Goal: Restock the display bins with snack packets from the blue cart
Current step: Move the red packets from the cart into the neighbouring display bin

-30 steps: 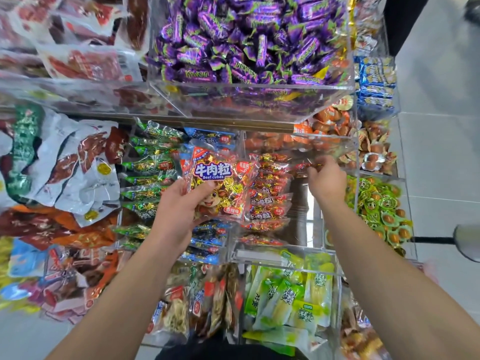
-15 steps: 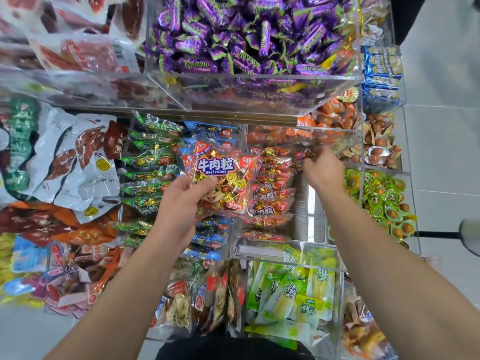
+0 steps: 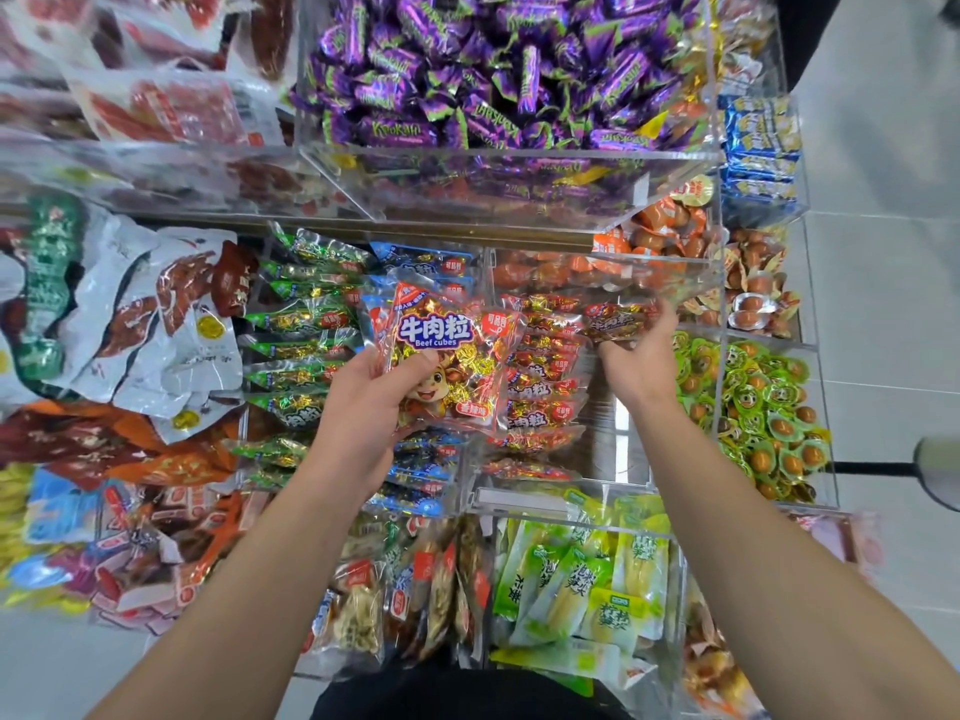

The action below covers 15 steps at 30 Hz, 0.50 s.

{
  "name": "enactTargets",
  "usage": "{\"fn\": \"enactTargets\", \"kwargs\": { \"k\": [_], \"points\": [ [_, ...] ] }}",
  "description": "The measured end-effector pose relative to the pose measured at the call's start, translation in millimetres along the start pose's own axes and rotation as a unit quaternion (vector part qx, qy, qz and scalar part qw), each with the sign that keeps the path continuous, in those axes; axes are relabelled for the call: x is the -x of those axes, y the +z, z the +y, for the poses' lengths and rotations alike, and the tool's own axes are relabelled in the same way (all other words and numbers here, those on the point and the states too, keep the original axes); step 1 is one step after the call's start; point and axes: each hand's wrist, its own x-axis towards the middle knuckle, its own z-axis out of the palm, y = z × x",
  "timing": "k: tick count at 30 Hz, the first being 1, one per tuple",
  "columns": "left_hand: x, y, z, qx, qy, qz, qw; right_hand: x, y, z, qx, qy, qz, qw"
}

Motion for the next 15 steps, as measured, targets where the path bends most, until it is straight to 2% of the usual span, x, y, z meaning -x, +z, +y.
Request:
{"fn": "enactTargets", "kwargs": {
  "k": [7, 12, 15],
  "points": [
    [-4, -5, -9, -0.025, -0.003, 0.018, 1.0, 14, -9, -2, -0.044, 0.029, -0.002, 0.999],
    [3, -5, -10, -0.047, 0.027, 0.007, 0.999, 38, -22, -24, -0.018, 0.022, 0.029, 0.999],
    [6, -3, -11, -0.065, 0.043, -0.009, 0.997, 64, -32, -54, -0.076, -0.035, -0.056, 0.995]
  ]
}}
